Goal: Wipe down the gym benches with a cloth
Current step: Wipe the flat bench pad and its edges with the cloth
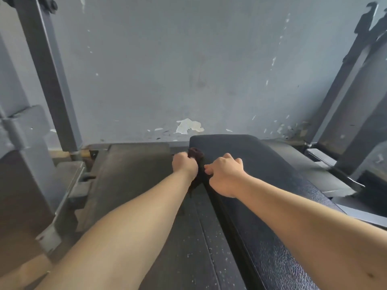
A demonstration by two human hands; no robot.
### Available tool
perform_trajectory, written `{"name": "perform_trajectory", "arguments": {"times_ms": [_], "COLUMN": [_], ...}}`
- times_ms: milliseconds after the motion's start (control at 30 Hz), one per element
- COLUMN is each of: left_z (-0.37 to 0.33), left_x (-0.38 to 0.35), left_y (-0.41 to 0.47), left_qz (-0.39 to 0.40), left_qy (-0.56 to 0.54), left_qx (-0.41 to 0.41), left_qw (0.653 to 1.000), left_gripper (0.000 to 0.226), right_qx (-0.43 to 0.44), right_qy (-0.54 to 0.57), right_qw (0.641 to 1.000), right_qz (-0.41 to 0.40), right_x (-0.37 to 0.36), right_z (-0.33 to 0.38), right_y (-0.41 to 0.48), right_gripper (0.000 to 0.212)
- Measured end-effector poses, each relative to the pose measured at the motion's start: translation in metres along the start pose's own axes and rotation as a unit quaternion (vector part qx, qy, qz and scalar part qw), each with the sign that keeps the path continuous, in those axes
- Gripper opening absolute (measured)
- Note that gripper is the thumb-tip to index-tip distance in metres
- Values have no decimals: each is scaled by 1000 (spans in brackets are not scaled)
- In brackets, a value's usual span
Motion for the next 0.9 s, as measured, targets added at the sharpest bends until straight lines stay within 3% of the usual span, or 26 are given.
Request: {"name": "perform_trajectory", "arguments": {"times_ms": [100,200,467,567,900], "left_z": [-9,-5,8,-1,-35], "left_x": [-5,-5,9,11,9], "left_y": [4,-6,-51,-41,31], "left_qz": [-27,-27,18,-20,-95], "left_qy": [-37,-36,27,68,53], "left_qx": [30,8,-61,-83,2], "left_qw": [998,999,998,994,994], "left_gripper": [29,35,19,20,27], "right_qx": [-3,-7,7,15,25], "right_qy": [-5,10,24,5,22], "right_qw": [1000,1000,999,1000,998], "right_qz": [-13,-27,-21,-15,-53], "right_x": [-1,-2,2,3,0], "right_z": [1,1,-1,0,-7], "right_y": [3,6,6,7,11], "right_gripper": [48,44,34,33,25]}}
Point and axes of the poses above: each hand's wrist, its own y-axis towards the middle knuckle, its own x-axis out of the back of the hand, z = x × y, the point moved 3 cm from there along y, towards the middle knuckle, and after that the axes turned 6 degrees about x, right-handed, at the moved point
